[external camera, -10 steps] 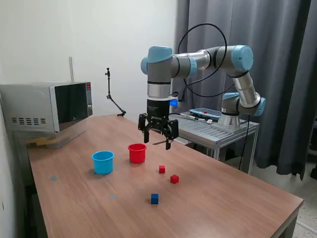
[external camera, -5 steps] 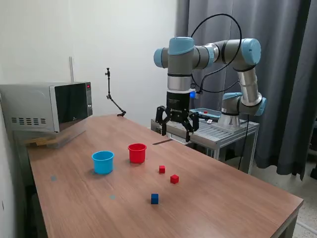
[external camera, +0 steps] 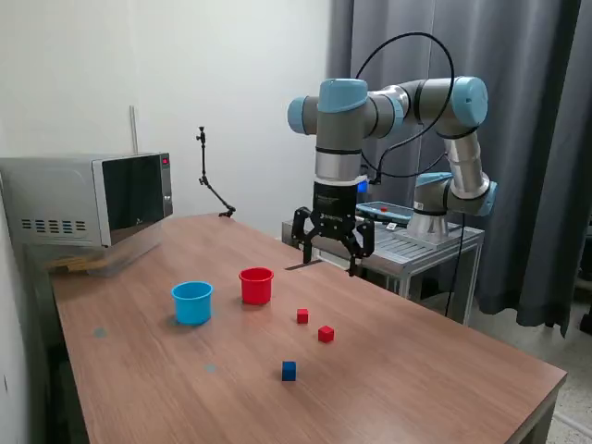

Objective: Place red objects in the red bin, and blue objects in the blue bin.

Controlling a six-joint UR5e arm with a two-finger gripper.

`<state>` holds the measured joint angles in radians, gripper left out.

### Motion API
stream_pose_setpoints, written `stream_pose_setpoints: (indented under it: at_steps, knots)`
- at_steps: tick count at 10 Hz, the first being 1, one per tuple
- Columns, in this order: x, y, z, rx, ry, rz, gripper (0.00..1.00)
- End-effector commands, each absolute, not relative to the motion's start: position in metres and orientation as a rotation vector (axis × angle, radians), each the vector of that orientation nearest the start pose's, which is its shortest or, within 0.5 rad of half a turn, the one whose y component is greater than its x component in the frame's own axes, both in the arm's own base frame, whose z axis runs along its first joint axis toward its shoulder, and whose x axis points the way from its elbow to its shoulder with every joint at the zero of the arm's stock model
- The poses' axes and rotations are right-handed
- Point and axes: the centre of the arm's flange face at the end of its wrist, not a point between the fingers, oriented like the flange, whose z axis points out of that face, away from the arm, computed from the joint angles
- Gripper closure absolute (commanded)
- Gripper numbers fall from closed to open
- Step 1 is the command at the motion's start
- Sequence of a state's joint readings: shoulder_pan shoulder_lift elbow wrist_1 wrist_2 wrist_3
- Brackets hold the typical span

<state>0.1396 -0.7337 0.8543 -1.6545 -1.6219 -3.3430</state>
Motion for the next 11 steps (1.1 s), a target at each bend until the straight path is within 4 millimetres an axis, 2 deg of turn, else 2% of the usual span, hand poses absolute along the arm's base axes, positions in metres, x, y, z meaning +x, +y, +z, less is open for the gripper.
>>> stream_pose_setpoints:
  at_steps: [1, 4, 6, 7, 11]
  knots:
    - [-0.791, -0.239, 0.273, -2.512, 1.767, 0.018, 0.0]
    - [-0.805, -0.235, 0.235, -2.501, 1.797, 0.037, 0.0]
    - [-0.818, -0.232, 0.229, -2.529, 1.834, 0.114, 0.0]
    - [-0.822, -0.231, 0.216, -2.521, 1.836, 0.106, 0.0]
    - [-0.823, -0.228, 0.168, -2.47, 1.842, 0.036, 0.0]
